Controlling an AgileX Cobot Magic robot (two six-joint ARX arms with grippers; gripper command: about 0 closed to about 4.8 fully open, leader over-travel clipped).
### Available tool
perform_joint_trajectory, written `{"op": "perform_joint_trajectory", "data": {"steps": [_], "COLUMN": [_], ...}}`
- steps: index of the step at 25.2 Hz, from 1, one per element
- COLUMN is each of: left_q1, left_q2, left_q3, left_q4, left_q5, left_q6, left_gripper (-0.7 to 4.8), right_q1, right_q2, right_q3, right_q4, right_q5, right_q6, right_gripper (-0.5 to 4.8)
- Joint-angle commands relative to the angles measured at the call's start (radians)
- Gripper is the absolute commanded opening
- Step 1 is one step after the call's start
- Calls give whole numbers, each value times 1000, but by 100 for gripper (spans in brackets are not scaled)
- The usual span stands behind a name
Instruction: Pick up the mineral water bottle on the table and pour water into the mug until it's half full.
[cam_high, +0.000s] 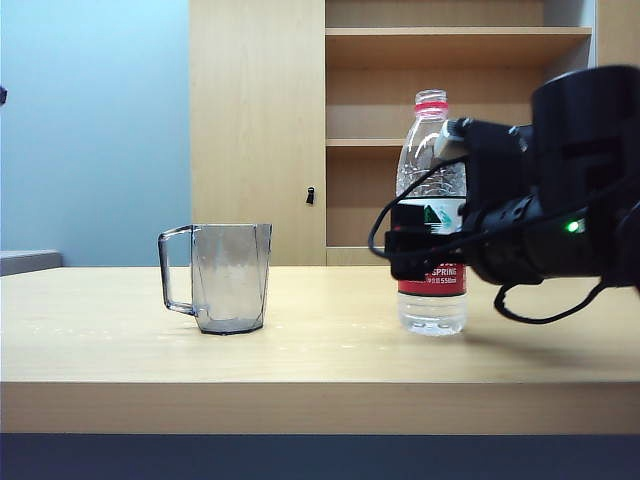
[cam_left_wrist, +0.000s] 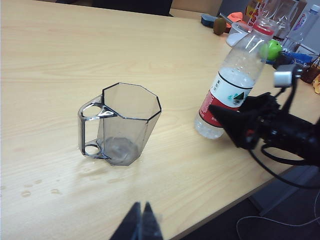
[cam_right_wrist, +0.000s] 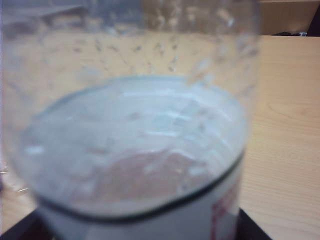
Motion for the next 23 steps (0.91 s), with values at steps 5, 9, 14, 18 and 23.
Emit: {"op": "perform_joint_trajectory", "data": {"steps": [5,9,14,18,23], "left_q1": [0,0,0,1,1], "left_q2": [0,0,0,0,0], "left_q3": [5,5,5,5,5], "left_q4": [8,8,8,8,8], "left_q5": [8,8,-1,0,0], "left_q6": [1,1,1,1,0], "left_gripper": [-6,-6,-6,-6,-6], "right_q1": [0,-2,3,3,5], "right_q2": [36,36,-9,-146,-276], "right_q3": [50,53,54,92,238], "right_q4": [21,21,-27,-359,-829], "right_q5": [6,5,-3,-2,49], "right_q6": [-3,-5,-174,-335,-582], "right_gripper": [295,264,210,210,211]}}
